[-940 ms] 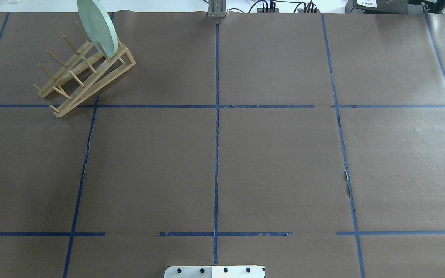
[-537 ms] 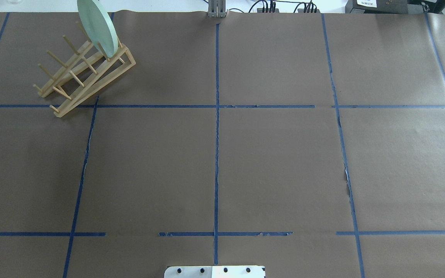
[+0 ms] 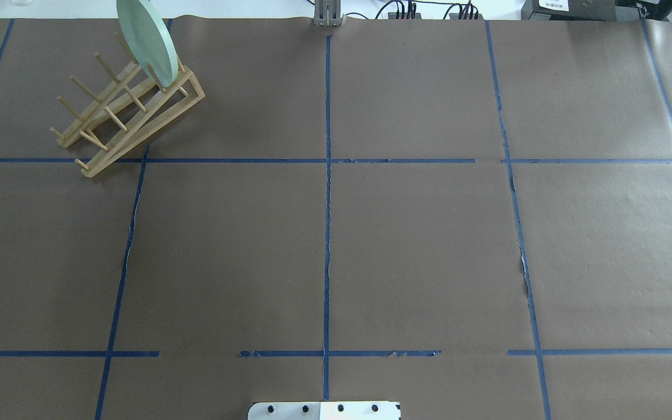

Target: Place plate on table

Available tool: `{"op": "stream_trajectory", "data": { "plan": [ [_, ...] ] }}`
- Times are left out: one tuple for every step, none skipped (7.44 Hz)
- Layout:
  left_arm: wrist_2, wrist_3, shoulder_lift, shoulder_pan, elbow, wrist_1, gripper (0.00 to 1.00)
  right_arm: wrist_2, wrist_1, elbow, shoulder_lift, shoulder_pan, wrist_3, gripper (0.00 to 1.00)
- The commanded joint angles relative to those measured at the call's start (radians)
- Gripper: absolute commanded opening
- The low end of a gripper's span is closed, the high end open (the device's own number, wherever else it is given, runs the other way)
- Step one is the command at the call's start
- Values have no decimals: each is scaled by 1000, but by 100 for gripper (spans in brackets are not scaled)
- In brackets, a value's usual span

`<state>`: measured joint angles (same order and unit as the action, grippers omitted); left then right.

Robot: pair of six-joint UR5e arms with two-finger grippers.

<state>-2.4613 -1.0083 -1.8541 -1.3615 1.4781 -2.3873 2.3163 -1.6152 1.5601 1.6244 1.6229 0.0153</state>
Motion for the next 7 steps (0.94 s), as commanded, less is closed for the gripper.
{"op": "stream_trajectory", "data": {
  "plan": [
    [159, -545, -147, 157, -37, -87, 100, 0, 0, 0, 0, 0, 0, 100],
    [209, -737, -181, 171, -95, -187, 100, 0, 0, 2, 0, 0, 0, 100],
    [263, -912, -210, 173, -140, -267, 99, 0, 0, 0, 0, 0, 0, 100],
    [356, -1025, -259, 195, -183, -279, 98, 0, 0, 2, 0, 0, 0, 100],
    [399, -1090, -319, 220, -255, -280, 98, 0, 0, 0, 0, 0, 0, 100],
    [406, -1130, -336, 220, -286, -282, 97, 0, 0, 2, 0, 0, 0, 100],
    [447, -1144, -346, 225, -307, -282, 94, 0, 0, 2, 0, 0, 0, 100]
  ]
}}
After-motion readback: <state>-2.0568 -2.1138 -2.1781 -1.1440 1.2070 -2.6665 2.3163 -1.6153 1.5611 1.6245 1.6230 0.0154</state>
